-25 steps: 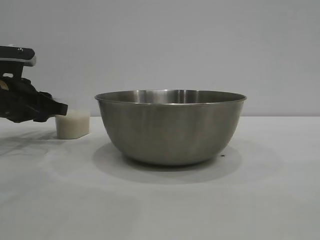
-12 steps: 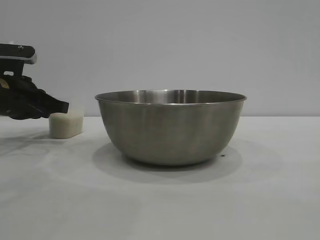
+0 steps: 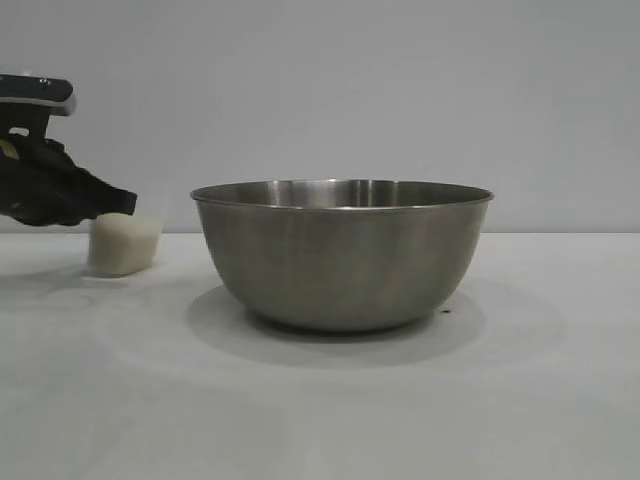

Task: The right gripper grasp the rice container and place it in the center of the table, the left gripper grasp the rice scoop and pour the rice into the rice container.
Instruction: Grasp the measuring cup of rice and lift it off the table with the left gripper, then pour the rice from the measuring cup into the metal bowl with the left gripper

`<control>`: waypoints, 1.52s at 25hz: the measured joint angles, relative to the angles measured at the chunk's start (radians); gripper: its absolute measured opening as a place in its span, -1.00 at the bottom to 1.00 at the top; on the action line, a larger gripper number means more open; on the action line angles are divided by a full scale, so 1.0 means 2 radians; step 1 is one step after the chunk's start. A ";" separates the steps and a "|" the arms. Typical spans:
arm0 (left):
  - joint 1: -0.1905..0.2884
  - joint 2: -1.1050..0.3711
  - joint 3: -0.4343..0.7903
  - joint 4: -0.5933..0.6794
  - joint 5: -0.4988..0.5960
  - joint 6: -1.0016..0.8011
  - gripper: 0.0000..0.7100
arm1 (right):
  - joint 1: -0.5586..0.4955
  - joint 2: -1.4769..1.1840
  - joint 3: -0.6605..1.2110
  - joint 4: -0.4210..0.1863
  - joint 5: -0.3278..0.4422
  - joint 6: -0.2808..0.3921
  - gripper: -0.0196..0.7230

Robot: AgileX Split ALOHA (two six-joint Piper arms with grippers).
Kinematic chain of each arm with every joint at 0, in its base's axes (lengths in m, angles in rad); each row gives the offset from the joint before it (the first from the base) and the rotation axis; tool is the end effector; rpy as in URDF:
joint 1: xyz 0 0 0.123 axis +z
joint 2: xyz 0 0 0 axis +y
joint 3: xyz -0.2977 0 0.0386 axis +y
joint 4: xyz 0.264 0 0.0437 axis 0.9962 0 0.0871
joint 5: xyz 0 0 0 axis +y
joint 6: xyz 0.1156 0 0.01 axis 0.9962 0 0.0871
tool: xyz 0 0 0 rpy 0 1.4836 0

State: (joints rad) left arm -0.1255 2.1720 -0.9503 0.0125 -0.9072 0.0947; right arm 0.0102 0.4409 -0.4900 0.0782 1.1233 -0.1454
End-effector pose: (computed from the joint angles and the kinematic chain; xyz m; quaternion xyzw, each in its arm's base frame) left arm 0.4410 -0.0568 0.0873 0.0920 0.7773 -0.0110 0.6222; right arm 0.0725 0.0089 0.2450 -0.0683 0.9545 0.0191 0.2895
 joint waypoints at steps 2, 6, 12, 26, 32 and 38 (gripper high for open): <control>0.000 -0.020 0.000 0.000 0.018 0.001 -1.00 | 0.000 0.000 0.000 0.000 0.000 0.000 0.17; 0.000 -0.066 0.000 0.008 0.053 0.002 -1.00 | 0.000 0.000 0.000 0.000 0.000 0.000 0.04; -0.004 -0.119 0.001 0.030 0.105 -0.003 -1.00 | 0.000 0.000 0.000 0.000 0.000 0.000 -0.23; -0.120 -0.161 0.001 0.066 0.127 0.031 -1.00 | 0.000 0.000 0.000 0.000 0.000 0.000 -0.39; -0.151 -0.171 0.001 0.068 0.133 0.066 -1.00 | 0.000 0.000 0.000 0.000 0.000 0.000 -0.39; -0.172 -0.174 0.001 0.068 0.136 0.110 -1.00 | 0.000 0.000 0.000 0.000 0.000 0.000 -0.39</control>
State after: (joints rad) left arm -0.4696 1.8250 -0.9485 0.1490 -0.6355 0.3152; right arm 0.0102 0.4409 -0.4900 0.0782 1.1233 -0.1454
